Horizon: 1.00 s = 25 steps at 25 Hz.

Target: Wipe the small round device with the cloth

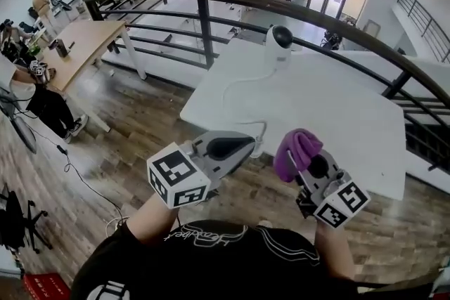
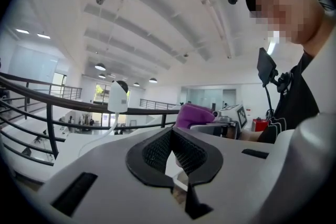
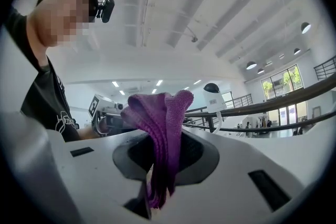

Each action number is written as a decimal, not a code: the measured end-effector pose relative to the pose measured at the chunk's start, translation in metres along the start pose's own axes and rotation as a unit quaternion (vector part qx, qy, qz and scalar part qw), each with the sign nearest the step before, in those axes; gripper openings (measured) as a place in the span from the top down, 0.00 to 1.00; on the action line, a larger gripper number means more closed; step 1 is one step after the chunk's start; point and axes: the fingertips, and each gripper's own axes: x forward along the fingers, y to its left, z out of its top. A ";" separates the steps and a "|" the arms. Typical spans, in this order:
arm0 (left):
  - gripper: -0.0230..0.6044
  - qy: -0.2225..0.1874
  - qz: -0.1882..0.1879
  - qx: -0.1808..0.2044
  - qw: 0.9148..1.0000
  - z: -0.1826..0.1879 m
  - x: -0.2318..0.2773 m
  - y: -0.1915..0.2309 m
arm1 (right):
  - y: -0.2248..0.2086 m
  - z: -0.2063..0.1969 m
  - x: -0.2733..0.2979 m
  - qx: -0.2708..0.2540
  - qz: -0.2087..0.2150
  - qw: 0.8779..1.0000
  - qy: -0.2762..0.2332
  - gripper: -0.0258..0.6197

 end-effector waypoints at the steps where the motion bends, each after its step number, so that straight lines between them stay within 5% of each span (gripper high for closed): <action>1: 0.95 -0.001 -0.001 -0.001 1.000 -0.002 -0.001 -0.007 | 0.004 -0.002 -0.006 0.001 -0.003 1.000 -0.001 0.87; 14: 0.95 -0.012 0.018 -0.030 0.999 -0.016 -0.001 -0.105 | 0.050 -0.015 -0.099 0.004 -0.017 1.000 0.018 0.87; 25: 0.95 -0.013 0.035 -0.001 0.999 -0.010 -0.013 -0.175 | 0.094 -0.005 -0.149 -0.009 0.011 1.000 0.004 0.87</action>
